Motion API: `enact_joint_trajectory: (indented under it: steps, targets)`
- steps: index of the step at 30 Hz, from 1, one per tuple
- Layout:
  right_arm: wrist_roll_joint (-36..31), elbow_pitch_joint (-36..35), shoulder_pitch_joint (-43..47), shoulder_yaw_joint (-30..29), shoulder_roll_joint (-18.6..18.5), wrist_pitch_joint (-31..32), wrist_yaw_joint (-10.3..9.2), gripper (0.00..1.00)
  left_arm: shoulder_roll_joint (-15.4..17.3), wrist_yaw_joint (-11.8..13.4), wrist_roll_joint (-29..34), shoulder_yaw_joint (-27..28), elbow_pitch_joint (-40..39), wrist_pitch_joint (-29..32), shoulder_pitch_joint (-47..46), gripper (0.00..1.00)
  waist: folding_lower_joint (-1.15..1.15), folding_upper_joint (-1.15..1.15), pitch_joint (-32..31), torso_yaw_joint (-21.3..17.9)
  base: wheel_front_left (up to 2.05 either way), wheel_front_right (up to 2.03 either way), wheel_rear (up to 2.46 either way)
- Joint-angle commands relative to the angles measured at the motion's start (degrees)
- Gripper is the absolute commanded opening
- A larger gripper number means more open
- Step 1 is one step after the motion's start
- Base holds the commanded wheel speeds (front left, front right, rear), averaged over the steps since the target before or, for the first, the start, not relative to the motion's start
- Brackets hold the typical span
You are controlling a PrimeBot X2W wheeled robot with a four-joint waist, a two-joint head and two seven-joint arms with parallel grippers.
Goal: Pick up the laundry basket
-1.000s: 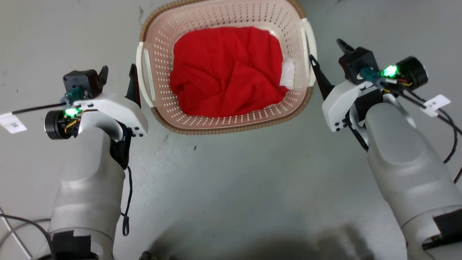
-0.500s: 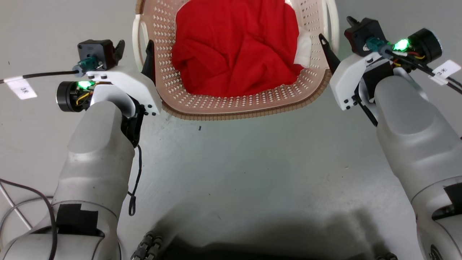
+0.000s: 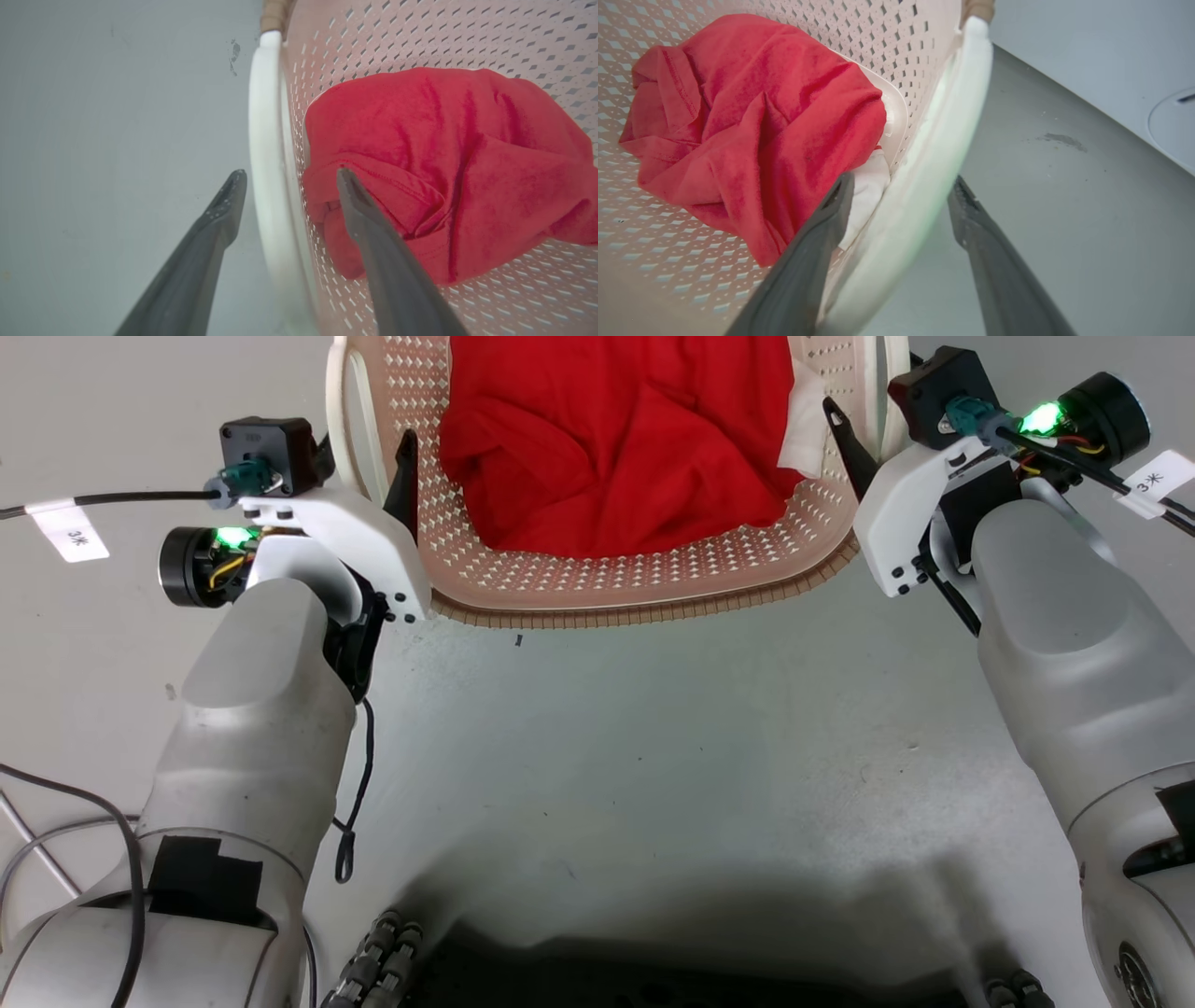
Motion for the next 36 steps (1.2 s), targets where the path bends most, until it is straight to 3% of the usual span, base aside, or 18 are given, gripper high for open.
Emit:
enact_joint_trajectory:
  steps: [1,4,5,7,23,36]
  targets:
    - [-0.6,0.5,-0.7,-0.2,-0.3,0.2,-0.08,1.0,0.0,0.1,-0.8,-0.9,0.6,-0.1,-1.1,1.0,-0.01,0.0,0.4,0.1,0.0,0.0,0.0]
    - [-0.9,0.8,-0.9,-0.3,-0.4,0.4,-0.09,1.0,-0.1,0.1,-1.3,-1.6,0.9,-0.1,-1.4,1.0,-0.01,0.0,0.7,0.1,0.0,0.0,0.0]
    - [-1.1,0.8,-0.9,-0.3,-0.5,0.4,-0.09,0.72,-0.2,0.1,-1.6,-2.1,1.2,-0.1,-1.5,0.87,-0.01,0.0,0.8,0.1,0.0,0.0,0.0]
    - [-1.6,0.8,-1.3,-0.4,-0.8,0.3,-0.09,0.0,0.4,0.1,-1.9,-2.6,1.2,-0.1,-2.0,0.0,-0.01,0.0,0.9,0.2,0.0,0.0,0.0]
    - [-2.4,1.6,1.4,-0.7,0.2,3.0,0.03,0.0,-0.3,0.1,-5.0,-6.7,2.8,0.2,-0.9,0.0,-0.01,0.0,-3.7,0.4,0.0,0.0,0.0]
    - [4.7,1.8,9.5,5.0,1.1,8.9,0.03,0.0,0.2,0.1,-8.6,-12.9,3.5,6.6,5.4,0.0,-0.01,0.0,-17.3,-1.9,0.0,0.0,0.0]
